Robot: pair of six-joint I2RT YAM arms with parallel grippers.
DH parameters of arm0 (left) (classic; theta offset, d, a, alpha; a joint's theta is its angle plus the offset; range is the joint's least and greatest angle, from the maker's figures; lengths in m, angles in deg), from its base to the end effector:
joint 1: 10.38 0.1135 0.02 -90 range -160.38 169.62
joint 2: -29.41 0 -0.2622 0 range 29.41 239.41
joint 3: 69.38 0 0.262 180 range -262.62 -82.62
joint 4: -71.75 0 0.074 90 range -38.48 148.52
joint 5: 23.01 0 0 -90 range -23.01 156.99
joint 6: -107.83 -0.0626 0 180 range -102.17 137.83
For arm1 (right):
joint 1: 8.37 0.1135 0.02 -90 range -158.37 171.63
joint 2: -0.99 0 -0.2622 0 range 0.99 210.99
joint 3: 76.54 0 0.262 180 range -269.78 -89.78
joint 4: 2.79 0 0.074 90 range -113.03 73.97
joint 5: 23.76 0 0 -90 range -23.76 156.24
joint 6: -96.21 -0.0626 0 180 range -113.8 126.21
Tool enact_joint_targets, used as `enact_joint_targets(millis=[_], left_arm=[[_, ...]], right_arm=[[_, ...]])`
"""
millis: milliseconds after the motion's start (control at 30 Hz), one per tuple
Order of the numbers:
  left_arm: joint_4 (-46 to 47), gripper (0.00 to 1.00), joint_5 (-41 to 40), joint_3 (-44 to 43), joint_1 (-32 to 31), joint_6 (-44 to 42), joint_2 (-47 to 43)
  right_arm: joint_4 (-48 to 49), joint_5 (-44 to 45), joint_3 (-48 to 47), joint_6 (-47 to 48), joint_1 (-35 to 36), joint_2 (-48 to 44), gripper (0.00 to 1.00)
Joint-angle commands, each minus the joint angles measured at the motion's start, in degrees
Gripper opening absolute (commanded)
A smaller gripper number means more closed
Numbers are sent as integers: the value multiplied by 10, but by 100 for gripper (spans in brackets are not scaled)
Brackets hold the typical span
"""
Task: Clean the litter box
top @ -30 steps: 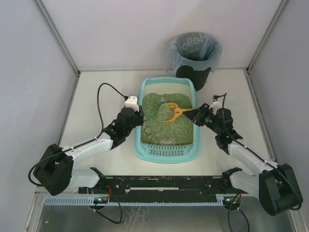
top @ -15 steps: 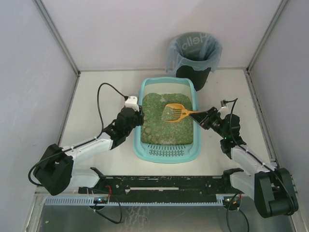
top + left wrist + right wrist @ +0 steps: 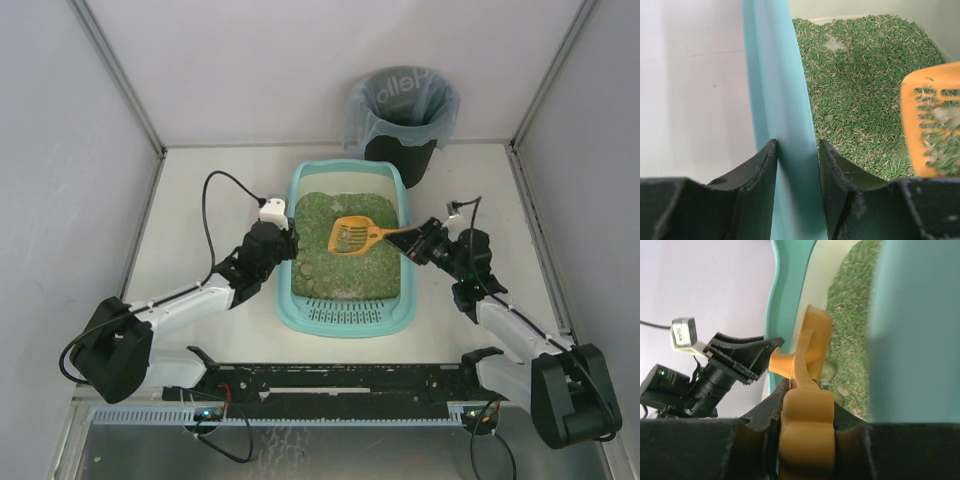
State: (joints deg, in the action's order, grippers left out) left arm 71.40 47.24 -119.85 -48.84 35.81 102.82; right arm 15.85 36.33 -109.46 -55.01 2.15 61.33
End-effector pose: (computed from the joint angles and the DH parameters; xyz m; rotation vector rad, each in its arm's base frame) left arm 0.2547 -0.1753 0.2101 0.1269 1.9606 -0.3082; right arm 0.2397 0.0763 0.2011 0.4114 1.8632 1.3370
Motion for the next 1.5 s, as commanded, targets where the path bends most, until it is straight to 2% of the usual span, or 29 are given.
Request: enact_joint_targets(millis=[0, 33, 233, 300, 600, 767, 933, 1000, 1067, 1133, 1467], left_arm=[[26, 41, 56, -40, -8, 18, 14], [25, 41, 54, -40, -8, 17, 13], [25, 41, 52, -39, -8, 16, 12], [25, 41, 53, -40, -9, 17, 14], [24, 41, 50, -38, -8, 15, 9], [23, 41, 49, -38, -8, 14, 8], [22, 41, 45, -37, -8, 13, 5], [22, 41, 46, -38, -8, 13, 5], [22, 41, 47, -38, -8, 13, 5], [22, 41, 47, -38, -8, 12, 4], [21, 41, 45, -36, -8, 12, 2]], right_arm=[[-185, 128, -103, 136, 86, -20, 0], [-216, 183, -115, 153, 104, -21, 0], [-325, 324, -198, 213, 199, 31, 0], [-350, 346, -229, 229, 231, 64, 0], [-411, 222, -352, 234, 265, 254, 0], [-331, 137, -353, 161, 287, 346, 0], [-113, 66, -285, 44, 280, 363, 0], [-21, 60, -243, -7, 270, 362, 0], [31, 63, -222, -38, 259, 361, 0], [53, 75, -210, -48, 253, 354, 0], [44, 119, -196, -19, 219, 297, 0]])
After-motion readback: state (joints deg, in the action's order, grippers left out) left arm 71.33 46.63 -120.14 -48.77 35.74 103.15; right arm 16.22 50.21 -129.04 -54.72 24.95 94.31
